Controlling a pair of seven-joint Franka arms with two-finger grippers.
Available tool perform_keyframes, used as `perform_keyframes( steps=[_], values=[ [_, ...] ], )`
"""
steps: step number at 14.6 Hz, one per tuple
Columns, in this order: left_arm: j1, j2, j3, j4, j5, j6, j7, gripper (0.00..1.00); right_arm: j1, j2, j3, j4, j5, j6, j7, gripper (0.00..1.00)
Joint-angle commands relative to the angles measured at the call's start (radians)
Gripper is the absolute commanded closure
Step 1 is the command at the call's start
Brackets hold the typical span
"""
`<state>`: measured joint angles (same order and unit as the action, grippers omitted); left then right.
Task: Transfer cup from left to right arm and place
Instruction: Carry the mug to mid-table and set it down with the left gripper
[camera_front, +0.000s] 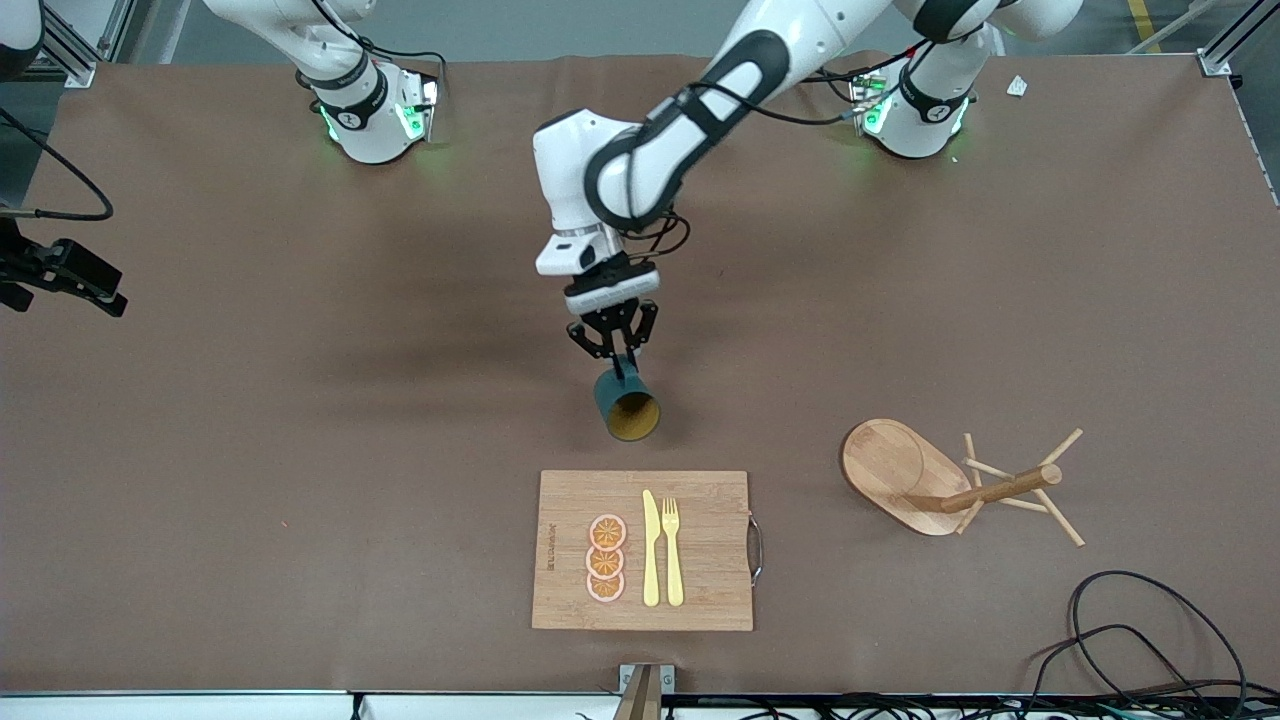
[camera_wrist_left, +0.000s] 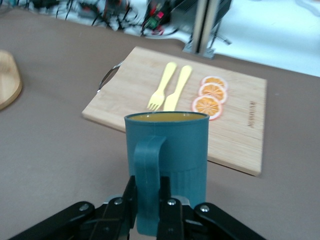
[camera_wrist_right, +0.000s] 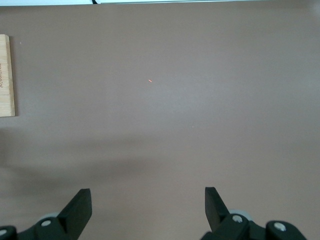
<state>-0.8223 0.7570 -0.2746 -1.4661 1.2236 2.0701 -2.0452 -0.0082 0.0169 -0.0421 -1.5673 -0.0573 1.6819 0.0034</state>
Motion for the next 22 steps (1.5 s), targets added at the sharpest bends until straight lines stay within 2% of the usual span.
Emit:
perform_keyframes(
  steps=[1, 3, 8, 10, 12, 13, 14, 15, 16, 17, 18, 22],
  values=[
    [-0.075, 0.047, 0.015, 0.003, 0.098, -0.098, -0.024, 1.00, -0.016, -0.005, 0.010, -0.010, 0.014, 0.009, -0.008, 0.00],
    [-0.116, 0.085, 0.015, 0.003, 0.189, -0.194, -0.041, 1.00, -0.016, -0.005, 0.010, -0.010, 0.016, 0.010, -0.008, 0.00],
    [-0.195, 0.217, 0.015, 0.003, 0.483, -0.287, -0.254, 1.00, -0.018, -0.005, 0.010, -0.010, 0.014, 0.010, -0.008, 0.00],
    [-0.215, 0.243, 0.014, 0.004, 0.537, -0.323, -0.352, 1.00, -0.018, -0.005, 0.010, -0.010, 0.014, 0.010, -0.008, 0.00],
    [-0.225, 0.254, 0.015, -0.005, 0.539, -0.329, -0.377, 0.99, -0.018, -0.005, 0.010, -0.010, 0.014, 0.012, -0.008, 0.00],
    [-0.230, 0.271, 0.014, -0.004, 0.539, -0.346, -0.380, 0.93, -0.018, -0.005, 0.010, -0.010, 0.014, 0.012, -0.008, 0.00],
    [-0.230, 0.277, 0.014, -0.003, 0.537, -0.349, -0.380, 0.81, -0.016, -0.005, 0.010, -0.010, 0.014, 0.012, -0.008, 0.00],
    [-0.232, 0.278, 0.014, -0.007, 0.528, -0.349, -0.382, 0.64, -0.016, -0.005, 0.010, -0.010, 0.014, 0.010, -0.008, 0.00],
    [-0.236, 0.278, 0.012, -0.017, 0.525, -0.350, -0.385, 0.37, -0.016, -0.005, 0.010, -0.010, 0.014, 0.012, -0.008, 0.00],
    [-0.244, 0.278, 0.012, -0.028, 0.521, -0.352, -0.385, 0.01, -0.018, -0.003, 0.010, -0.010, 0.014, 0.012, -0.008, 0.00],
    [-0.251, 0.275, 0.009, -0.030, 0.507, -0.354, -0.383, 0.00, -0.018, -0.003, 0.010, -0.010, 0.016, 0.012, -0.008, 0.00],
    [-0.313, 0.223, -0.005, -0.016, 0.332, -0.358, -0.372, 0.00, -0.018, -0.003, 0.010, -0.010, 0.027, 0.010, -0.008, 0.00]
  ],
)
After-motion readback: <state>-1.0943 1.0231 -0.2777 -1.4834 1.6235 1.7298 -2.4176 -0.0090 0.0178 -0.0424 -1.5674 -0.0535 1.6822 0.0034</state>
